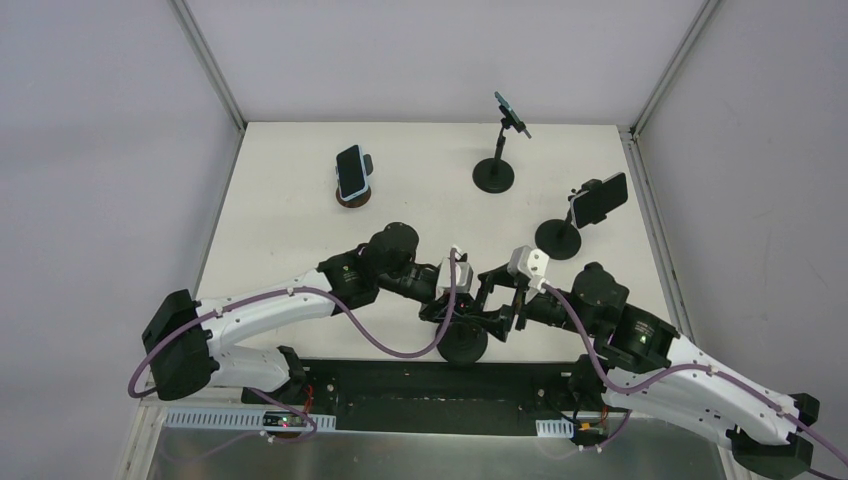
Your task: Remove the phone from the phone stand
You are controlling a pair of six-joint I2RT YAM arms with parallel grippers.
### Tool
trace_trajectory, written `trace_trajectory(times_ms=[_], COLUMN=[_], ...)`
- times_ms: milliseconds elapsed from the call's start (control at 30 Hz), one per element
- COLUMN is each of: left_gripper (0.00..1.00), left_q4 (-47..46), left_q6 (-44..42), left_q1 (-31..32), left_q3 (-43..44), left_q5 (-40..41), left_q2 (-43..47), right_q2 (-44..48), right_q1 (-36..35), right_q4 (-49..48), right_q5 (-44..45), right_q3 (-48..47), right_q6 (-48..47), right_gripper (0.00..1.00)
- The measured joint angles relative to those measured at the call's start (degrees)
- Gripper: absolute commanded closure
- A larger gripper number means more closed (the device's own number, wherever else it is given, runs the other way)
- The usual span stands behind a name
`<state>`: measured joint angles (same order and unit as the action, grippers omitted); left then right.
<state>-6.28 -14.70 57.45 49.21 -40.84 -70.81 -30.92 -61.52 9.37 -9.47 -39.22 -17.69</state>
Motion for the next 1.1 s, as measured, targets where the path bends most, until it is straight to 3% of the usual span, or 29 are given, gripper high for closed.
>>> trace_trajectory(times_ms=[633, 1100], left_gripper=[1.0, 1.0], left_q4=[2.62, 1.57], left_q6=[-2.27, -2.71], left_q1=[1.51, 2.14], left_q3=[2.99, 4.33], left_q5=[0.61, 0.9], left_q2=[-4.9, -5.01], right_q2=[1.73, 0.0], right_q1=[0.09, 0.09], right_q4=[4.83, 9.27], right_q5=[1.01, 1.2], right_q3=[-0.46, -6.23], right_q6=[-2.12, -4.5], right_gripper=[1.0, 1.0])
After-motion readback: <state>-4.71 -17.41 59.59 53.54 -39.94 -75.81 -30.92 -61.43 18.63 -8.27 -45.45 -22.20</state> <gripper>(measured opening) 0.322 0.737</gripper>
